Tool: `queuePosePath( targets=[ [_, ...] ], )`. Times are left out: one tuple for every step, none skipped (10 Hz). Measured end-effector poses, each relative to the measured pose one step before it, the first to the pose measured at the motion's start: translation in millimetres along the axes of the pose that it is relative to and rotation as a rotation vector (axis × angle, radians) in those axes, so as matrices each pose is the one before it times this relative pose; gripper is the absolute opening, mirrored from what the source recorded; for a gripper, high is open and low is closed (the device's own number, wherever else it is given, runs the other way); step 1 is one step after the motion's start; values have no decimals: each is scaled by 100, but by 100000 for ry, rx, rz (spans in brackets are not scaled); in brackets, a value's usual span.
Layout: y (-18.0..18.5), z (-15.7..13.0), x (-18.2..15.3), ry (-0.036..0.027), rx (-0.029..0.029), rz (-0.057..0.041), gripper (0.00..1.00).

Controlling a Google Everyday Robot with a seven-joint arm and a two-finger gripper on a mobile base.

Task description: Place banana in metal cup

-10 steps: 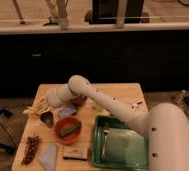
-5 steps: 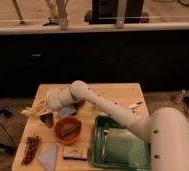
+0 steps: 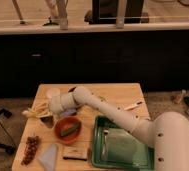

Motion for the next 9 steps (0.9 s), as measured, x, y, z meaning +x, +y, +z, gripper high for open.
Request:
queuePosePath(
  targets=[
    [147, -92, 310, -223, 921, 1143, 1],
    [129, -157, 454, -314, 1320, 1547, 1],
    [196, -67, 547, -381, 1039, 1581, 1],
    [77, -3, 288, -325, 462, 840, 1],
    [7, -37, 478, -372, 714, 1286, 1],
    [-119, -33, 408, -238, 595, 852, 1],
    [-155, -10, 256, -292, 446, 445, 1],
    [-78, 9, 197, -243, 273, 327, 1],
    [-177, 9, 125, -484, 471, 303, 1]
  ],
)
